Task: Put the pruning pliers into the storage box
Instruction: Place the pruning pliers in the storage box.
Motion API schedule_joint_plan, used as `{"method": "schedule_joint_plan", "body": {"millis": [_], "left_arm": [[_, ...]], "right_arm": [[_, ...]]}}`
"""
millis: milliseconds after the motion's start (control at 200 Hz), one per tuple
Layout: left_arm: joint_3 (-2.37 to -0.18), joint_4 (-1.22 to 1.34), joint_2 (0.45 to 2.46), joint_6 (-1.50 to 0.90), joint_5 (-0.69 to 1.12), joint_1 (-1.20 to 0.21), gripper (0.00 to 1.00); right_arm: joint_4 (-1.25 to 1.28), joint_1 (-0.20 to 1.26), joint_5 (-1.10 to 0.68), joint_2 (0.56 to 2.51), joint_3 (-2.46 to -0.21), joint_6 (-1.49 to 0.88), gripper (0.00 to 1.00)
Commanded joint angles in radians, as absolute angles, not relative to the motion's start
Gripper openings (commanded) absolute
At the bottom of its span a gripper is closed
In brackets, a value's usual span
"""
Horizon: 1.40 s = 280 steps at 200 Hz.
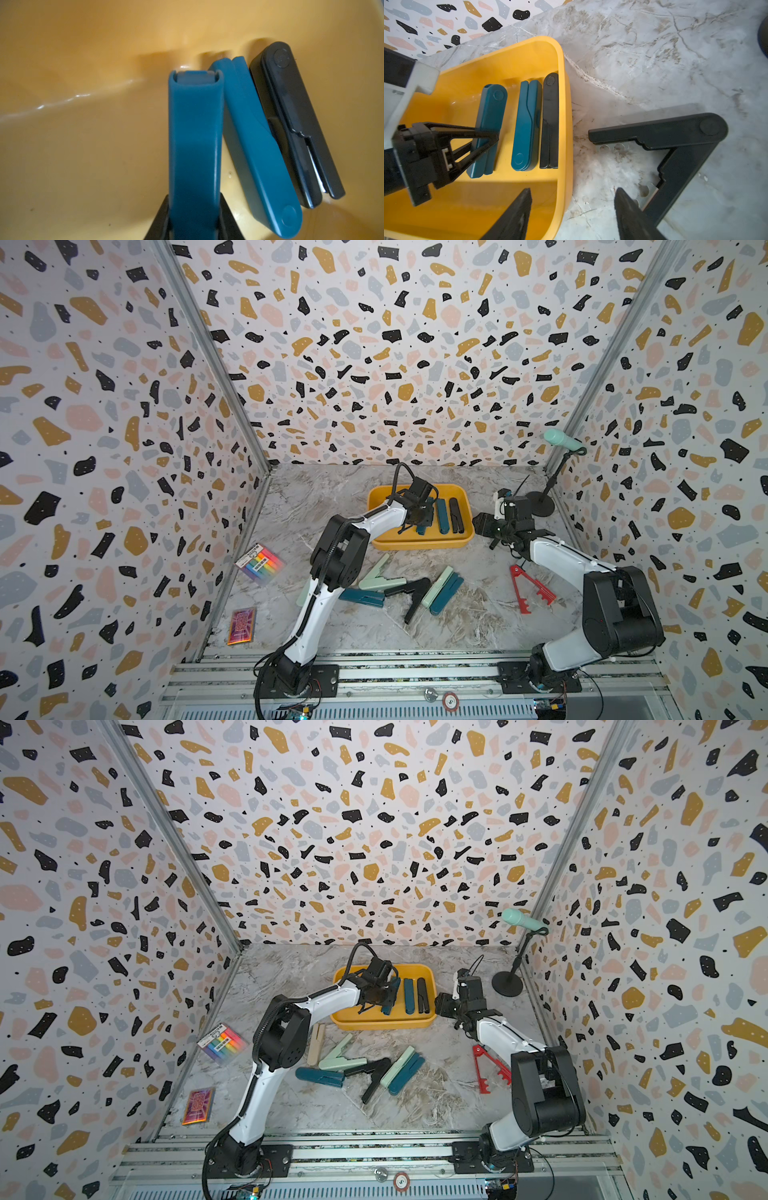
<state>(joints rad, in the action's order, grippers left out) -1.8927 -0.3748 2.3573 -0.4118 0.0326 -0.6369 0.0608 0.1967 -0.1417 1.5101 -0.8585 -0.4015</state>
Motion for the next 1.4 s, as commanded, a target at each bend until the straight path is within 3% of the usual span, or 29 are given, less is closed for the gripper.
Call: {"method": "schedule_joint_plan", "body": {"millis": [0, 410, 951, 1397], "left_arm": [[-1.955, -0.405, 2.393, -0.467, 0.024, -0.640, 0.15], [-2.005, -0.487, 2.435, -0.505, 0.040, -0.640, 0.24], [-2.067, -0.586, 2.485, -0.634, -0.026, -0.652, 0.25], [-2.070, -0.676, 2.470, -0.608, -0.163, -0.632, 0.25]], "right_arm": [[0.074, 0.199, -0.155, 1.502, -0.847, -0.402, 0.65], [0.093, 0.184, -0.179, 1.484, -0.825, -0.402, 0.66], [0.133, 0.178, -0.239, 1.508, -0.820, -0.363, 0.66], [0.137, 0.124, -0.268, 1.516, -0.802, -0.346, 0.66]]}}
